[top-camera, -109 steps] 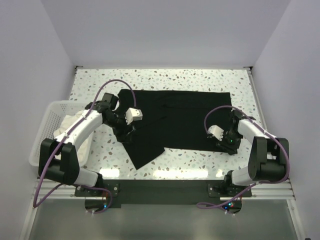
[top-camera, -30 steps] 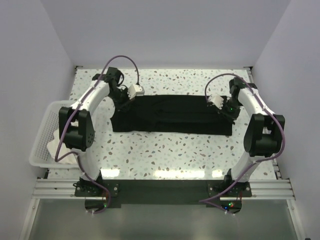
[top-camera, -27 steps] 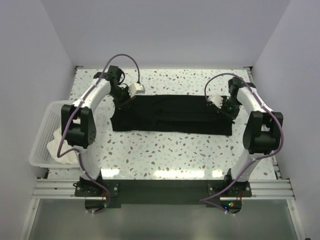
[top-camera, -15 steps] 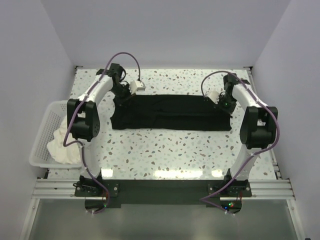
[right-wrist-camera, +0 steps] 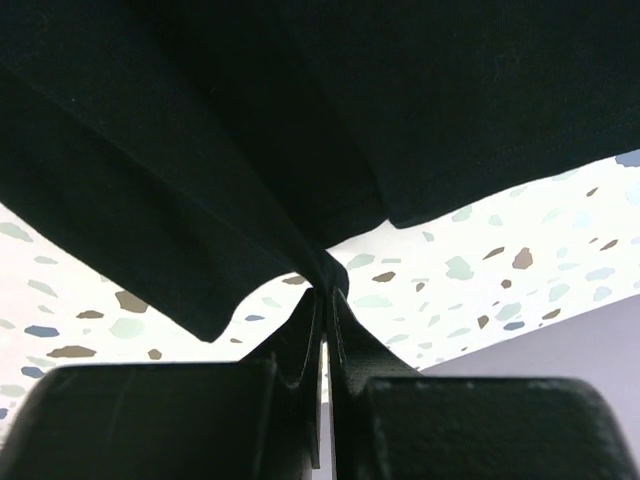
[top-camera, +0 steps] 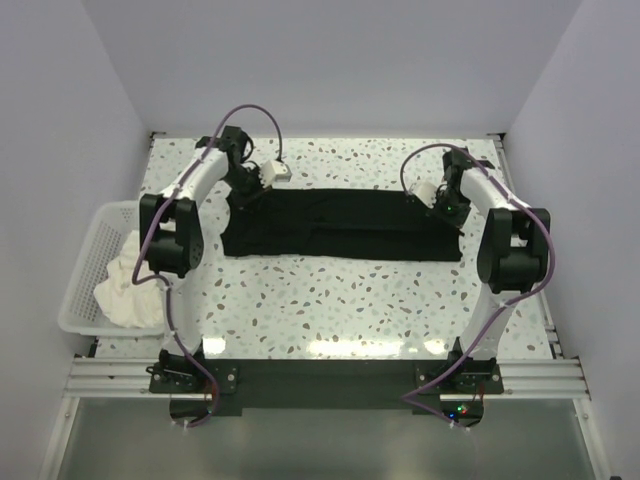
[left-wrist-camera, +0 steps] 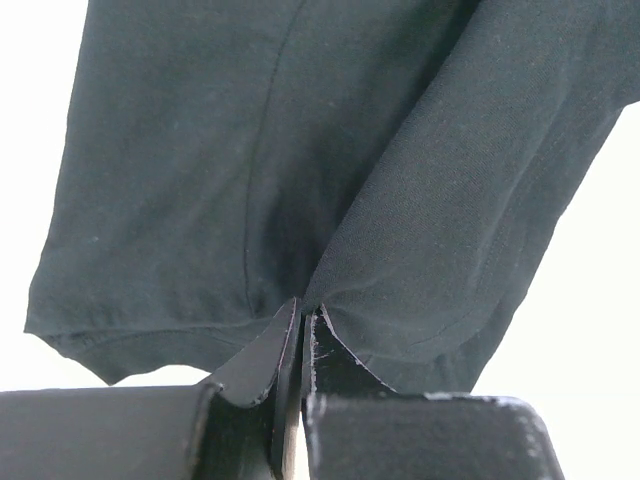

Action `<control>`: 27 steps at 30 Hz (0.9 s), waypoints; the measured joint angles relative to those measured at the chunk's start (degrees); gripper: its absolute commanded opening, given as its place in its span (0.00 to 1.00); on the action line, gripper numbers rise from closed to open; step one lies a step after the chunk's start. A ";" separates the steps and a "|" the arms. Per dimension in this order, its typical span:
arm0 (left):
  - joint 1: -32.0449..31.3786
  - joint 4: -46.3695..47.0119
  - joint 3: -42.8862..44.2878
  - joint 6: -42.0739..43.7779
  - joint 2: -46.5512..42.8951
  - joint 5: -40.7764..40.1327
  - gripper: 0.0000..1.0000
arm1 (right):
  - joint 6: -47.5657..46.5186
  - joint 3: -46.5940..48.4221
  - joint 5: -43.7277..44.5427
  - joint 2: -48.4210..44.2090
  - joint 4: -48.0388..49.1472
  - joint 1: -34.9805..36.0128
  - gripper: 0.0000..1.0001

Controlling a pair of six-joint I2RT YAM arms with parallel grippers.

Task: Fold and stack the t-shirts
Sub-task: Fold the tshirt

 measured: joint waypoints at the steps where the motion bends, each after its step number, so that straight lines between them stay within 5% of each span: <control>1: 0.00 0.00 0.35 0.09 0.26 0.00 0.00 | 0.11 0.00 0.07 0.07 0.02 0.00 0.00; 13: 0.00 -0.07 3.50 0.15 3.69 -0.20 0.00 | 0.20 0.02 0.37 1.79 0.02 0.00 0.00; 14: 0.00 -0.07 3.58 0.15 3.78 -0.20 0.01 | 0.28 0.02 0.44 1.86 0.02 0.00 0.07; 17: 0.00 -0.24 4.31 0.11 4.28 -0.52 0.24 | 1.14 0.61 1.29 2.49 -0.26 0.00 0.42; 20: 0.35 -0.85 6.27 -0.81 4.81 -0.74 0.42 | 2.64 1.36 1.95 3.08 -0.85 -0.07 0.54; 27: 4.59 -1.90 7.96 -7.10 3.61 3.39 0.50 | 13.20 10.19 -1.55 3.08 -9.84 -1.53 0.53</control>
